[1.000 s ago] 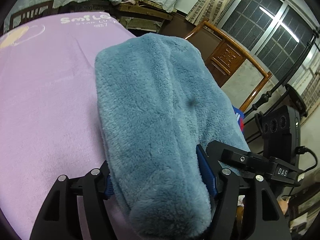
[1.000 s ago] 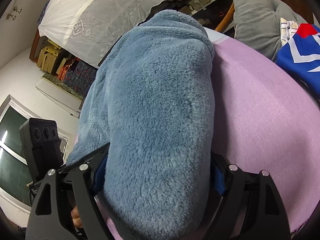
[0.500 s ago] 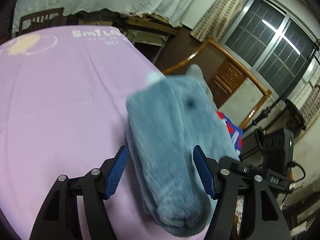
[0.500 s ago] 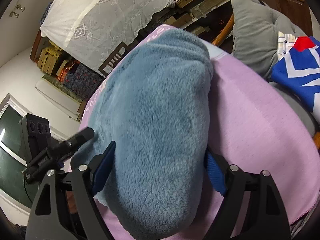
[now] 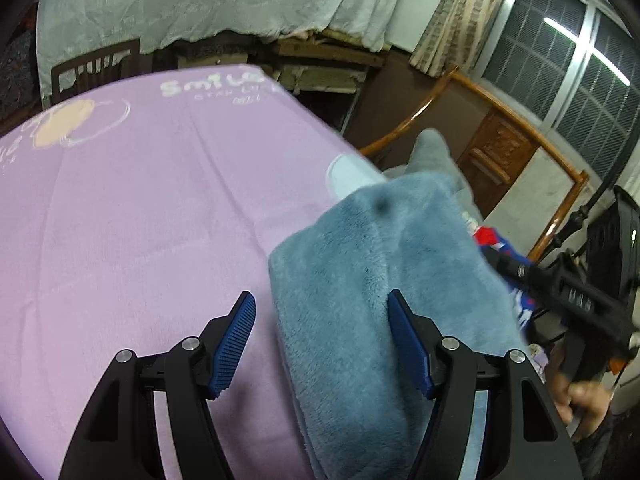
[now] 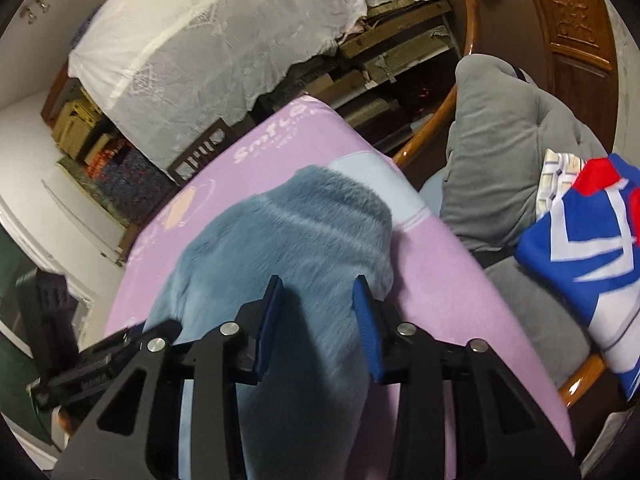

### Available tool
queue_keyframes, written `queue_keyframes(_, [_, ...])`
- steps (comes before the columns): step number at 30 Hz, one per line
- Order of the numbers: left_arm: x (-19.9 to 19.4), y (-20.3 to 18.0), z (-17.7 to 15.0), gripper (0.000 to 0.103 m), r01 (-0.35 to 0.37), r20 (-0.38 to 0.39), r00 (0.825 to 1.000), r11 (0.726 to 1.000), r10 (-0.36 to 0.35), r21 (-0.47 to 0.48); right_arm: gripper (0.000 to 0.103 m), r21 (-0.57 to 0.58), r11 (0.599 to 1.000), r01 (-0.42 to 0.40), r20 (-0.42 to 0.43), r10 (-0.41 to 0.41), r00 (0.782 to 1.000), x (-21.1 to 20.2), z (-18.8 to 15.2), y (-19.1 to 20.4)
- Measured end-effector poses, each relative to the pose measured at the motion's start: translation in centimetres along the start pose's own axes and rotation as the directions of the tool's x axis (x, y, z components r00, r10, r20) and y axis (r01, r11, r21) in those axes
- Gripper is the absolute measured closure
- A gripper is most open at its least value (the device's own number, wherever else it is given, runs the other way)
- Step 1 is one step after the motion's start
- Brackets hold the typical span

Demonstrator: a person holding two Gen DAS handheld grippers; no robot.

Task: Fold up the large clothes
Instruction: 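Lower the jacket bundle onto the sheet and open both tools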

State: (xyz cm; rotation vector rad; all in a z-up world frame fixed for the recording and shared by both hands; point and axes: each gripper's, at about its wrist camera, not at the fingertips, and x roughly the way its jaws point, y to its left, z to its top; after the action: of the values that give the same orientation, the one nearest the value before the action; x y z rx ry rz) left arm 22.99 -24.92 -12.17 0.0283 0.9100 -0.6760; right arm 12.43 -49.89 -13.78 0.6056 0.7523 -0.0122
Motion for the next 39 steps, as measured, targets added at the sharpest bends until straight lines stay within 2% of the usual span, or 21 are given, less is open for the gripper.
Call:
queue_keyframes(3, [1.1, 0.8, -0.4, 0.033, -0.024, -0.019, 1.000, 1.000, 0.024, -0.015, 0.067, 0.002, 1.000, 0.015, -0.035, -0.015, 0.999, 2.0, 1.1, -0.3])
queue_keyframes(6, [1.6, 1.7, -0.4, 0.028, -0.016, -0.027, 1.000, 0.999, 0.015, -0.037, 0.066, 0.014, 0.999, 0.029, -0.064, -0.028, 0.998, 3.9, 1.7, -0.8])
queue_keyframes(9, [1.7, 2.3, -0.5, 0.025, -0.009, -0.032, 0.999, 0.999, 0.008, -0.049, 0.066, 0.027, 0.999, 0.029, -0.051, -0.027, 0.998, 4.1, 1.9, -1.1])
queue_keyframes(13, [1.2, 2.6, -0.6, 0.025, 0.011, -0.033, 0.999, 0.998, -0.013, -0.067, 0.066, 0.020, 1.000, 0.019, 0.001, -0.019, 1.000, 2.0, 1.6, -0.3])
queue_keyframes(17, [0.1, 2.8, -0.8, 0.026, 0.031, -0.021, 0.999, 0.997, -0.033, -0.068, 0.066, -0.037, 0.999, -0.028, 0.042, 0.029, 0.999, -1.4, -0.2, 1.9])
queue_keyframes(21, [-0.3, 2.5, -1.8, 0.025, 0.012, -0.015, 1.000, 0.999, -0.013, -0.043, 0.066, -0.087, 0.994, -0.071, 0.010, 0.072, 0.997, -2.9, -3.3, 3.9])
queue_keyframes(25, [0.0, 2.5, -2.3, 0.025, 0.010, -0.025, 1.000, 0.999, -0.012, -0.041, 0.066, -0.096, 0.995, -0.018, -0.007, 0.017, 1.000, -2.1, -5.9, 4.0])
queue_keyframes(28, [-0.1, 2.6, -2.6, 0.024, 0.011, -0.033, 0.999, 0.998, -0.013, -0.057, 0.066, -0.039, 0.998, -0.041, -0.016, 0.041, 0.999, -2.9, -6.2, 3.5])
queue_keyframes(29, [-0.3, 2.5, -2.6, 0.025, 0.008, -0.032, 0.999, 0.998, -0.010, -0.058, 0.065, -0.033, 0.999, -0.039, -0.020, 0.038, 0.999, -3.4, -6.2, 3.6])
queue_keyframes(31, [-0.9, 2.3, -3.0, 0.025, 0.007, -0.031, 0.999, 0.998, -0.009, -0.062, 0.054, -0.027, 0.999, -0.032, -0.027, 0.031, 0.999, -4.1, -6.5, 3.7])
queue_keyframes(33, [-1.7, 2.1, -3.4, 0.026, 0.006, -0.032, 0.999, 0.998, -0.008, -0.065, 0.037, -0.017, 0.999, -0.027, -0.028, 0.027, 0.999, -5.4, -7.4, 4.2])
queue_keyframes(37, [-4.4, 0.9, -4.7, 0.027, -0.016, -0.022, 1.000, 0.998, 0.015, -0.057, 0.028, -0.039, 0.999, -0.026, -0.040, 0.025, 0.999, -7.8, -9.0, 5.7])
queue_keyframes(39, [-6.4, -0.1, -5.3, 0.026, -0.034, 0.000, 0.999, 0.999, 0.034, -0.034, 0.018, -0.060, 0.998, -0.035, -0.041, 0.033, 0.999, -9.2, -9.7, 6.8])
